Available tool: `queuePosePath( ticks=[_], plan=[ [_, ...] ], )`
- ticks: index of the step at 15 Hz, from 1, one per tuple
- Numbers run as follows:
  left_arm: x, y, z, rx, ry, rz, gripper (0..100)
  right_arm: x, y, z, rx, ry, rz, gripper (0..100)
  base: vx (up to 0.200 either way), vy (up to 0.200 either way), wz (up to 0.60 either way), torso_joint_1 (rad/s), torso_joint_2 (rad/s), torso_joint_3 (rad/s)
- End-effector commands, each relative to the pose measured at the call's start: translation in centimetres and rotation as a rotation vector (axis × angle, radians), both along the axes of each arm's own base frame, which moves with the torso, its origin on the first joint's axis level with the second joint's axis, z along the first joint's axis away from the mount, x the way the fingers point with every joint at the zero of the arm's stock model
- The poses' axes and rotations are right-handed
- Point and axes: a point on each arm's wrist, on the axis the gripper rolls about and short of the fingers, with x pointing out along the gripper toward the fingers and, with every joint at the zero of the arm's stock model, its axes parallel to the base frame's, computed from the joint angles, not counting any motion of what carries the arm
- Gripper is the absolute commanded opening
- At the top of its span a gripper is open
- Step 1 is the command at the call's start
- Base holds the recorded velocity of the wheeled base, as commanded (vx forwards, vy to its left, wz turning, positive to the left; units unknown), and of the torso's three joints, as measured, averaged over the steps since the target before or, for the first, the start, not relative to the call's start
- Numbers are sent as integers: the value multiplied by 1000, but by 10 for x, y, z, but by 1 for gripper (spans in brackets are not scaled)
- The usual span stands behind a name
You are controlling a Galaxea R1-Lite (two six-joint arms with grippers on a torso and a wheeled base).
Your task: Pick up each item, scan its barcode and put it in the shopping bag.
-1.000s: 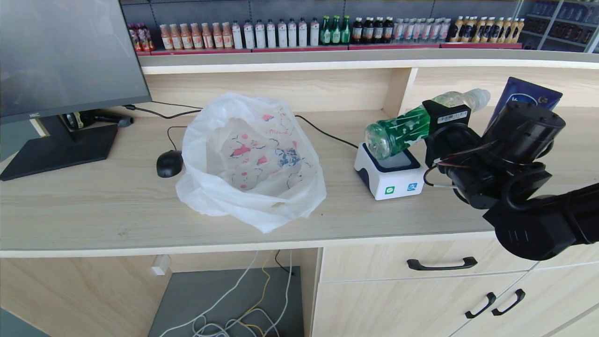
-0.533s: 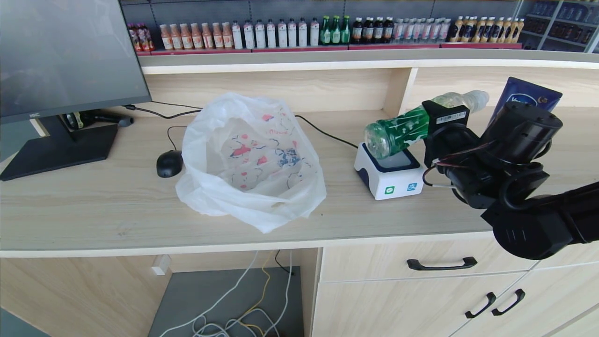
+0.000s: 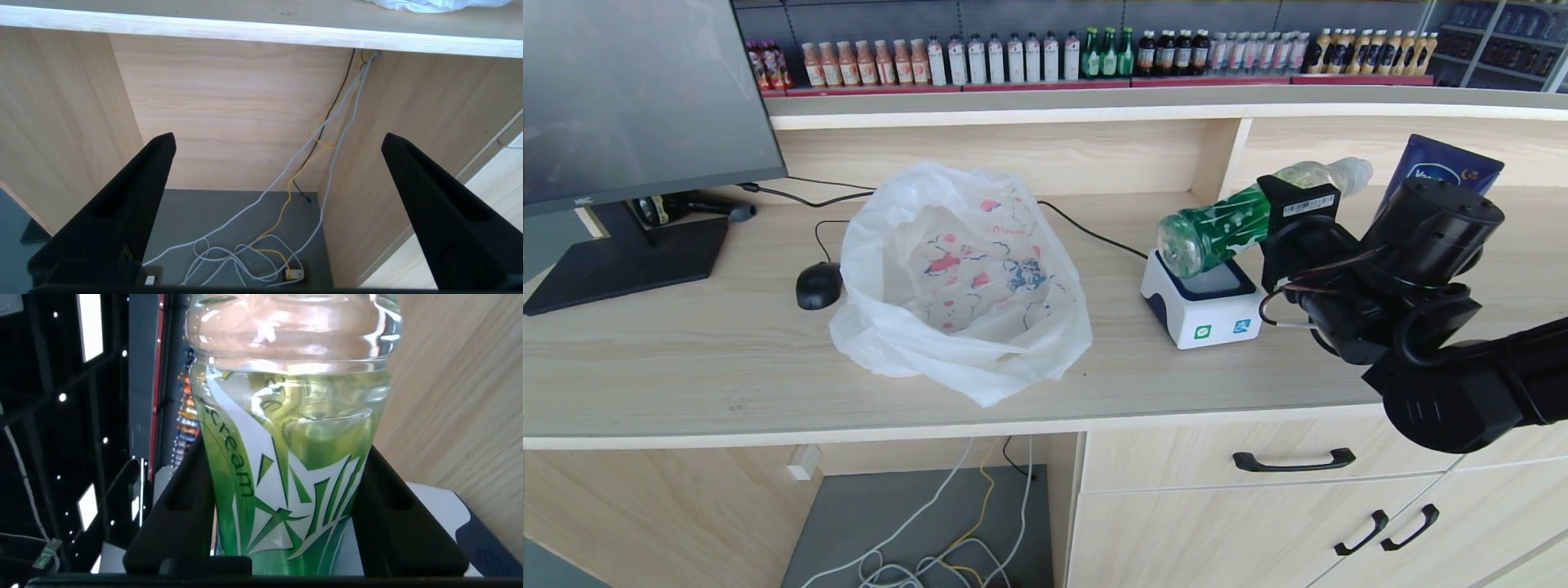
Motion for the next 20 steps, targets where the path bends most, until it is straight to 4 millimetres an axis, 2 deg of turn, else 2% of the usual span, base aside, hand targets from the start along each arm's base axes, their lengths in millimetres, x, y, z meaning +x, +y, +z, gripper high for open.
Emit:
queuePosePath(
  ticks=[1,6,12,13,16,20],
  plan=[
    [0,0,0,0,0,0,100,-2,0,2,1,-4,0,0,0,0,0,0,0,0],
    [0,0,0,0,0,-2,100,-6,-2,7,-4,-18,-4,0,0,0,0,0,0,0],
    [0,0,0,0,0,0,100,-25,4,35,-106,-66,1,0,0,0,0,0,0,0],
    [0,0,0,0,0,0,100,-33,8,41,-145,-80,9,0,0,0,0,0,0,0],
    [0,0,0,0,0,0,100,-38,16,45,-256,-105,-9,0,0,0,0,0,0,0],
    [0,0,0,0,0,0,100,-48,12,55,-447,-149,-75,0,0,0,0,0,0,0]
  ],
)
